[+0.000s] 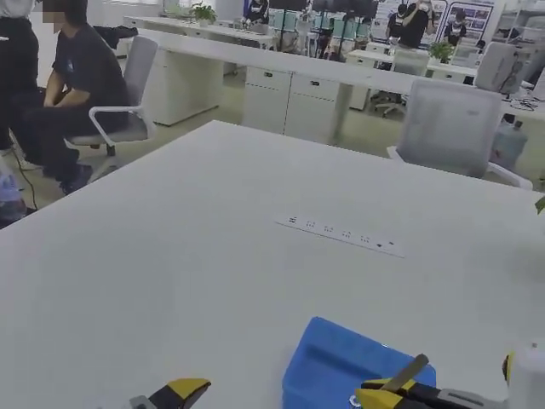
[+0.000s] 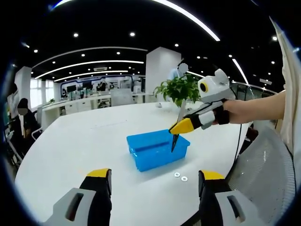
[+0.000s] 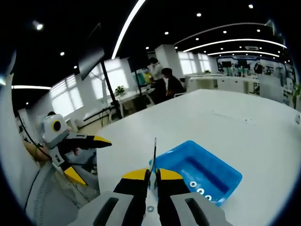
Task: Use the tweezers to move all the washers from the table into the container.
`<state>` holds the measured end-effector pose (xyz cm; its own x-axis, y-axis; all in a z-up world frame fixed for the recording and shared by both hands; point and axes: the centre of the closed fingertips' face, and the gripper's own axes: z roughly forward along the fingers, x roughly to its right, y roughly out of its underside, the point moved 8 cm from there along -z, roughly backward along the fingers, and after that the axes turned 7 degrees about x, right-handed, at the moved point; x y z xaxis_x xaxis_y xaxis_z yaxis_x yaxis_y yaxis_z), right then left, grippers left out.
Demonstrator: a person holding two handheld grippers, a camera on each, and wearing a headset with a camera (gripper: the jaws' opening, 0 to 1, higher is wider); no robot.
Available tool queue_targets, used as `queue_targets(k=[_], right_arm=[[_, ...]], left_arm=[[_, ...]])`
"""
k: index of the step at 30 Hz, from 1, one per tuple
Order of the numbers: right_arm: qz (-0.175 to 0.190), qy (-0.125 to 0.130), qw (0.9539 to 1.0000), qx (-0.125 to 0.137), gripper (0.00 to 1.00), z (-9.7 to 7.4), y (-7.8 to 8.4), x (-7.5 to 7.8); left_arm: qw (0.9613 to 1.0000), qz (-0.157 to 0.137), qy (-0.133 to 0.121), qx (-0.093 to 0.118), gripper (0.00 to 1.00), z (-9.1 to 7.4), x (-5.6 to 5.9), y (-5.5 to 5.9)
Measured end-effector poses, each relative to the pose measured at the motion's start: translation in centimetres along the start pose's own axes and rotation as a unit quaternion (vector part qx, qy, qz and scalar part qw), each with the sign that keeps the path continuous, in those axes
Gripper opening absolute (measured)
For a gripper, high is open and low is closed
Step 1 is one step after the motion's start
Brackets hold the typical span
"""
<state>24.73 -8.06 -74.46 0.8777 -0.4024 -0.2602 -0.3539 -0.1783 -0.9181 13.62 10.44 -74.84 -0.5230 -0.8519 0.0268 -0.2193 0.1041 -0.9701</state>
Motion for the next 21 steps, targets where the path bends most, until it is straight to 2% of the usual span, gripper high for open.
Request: queue_targets(k=[12, 21], right_arm=[[0.047, -0.004, 0.9986, -0.024, 0.04, -0.2, 3.6, -1.3], [0.055, 0.000, 0.9974, -0.046, 0.04, 0.0, 5.3, -1.3]], left_arm=[[1.0000, 0.000, 0.000, -0.001, 0.76, 0.0, 0.0, 0.0], [1.0000, 0.000, 0.002, -0.001, 0.76, 0.0, 0.1, 0.0]])
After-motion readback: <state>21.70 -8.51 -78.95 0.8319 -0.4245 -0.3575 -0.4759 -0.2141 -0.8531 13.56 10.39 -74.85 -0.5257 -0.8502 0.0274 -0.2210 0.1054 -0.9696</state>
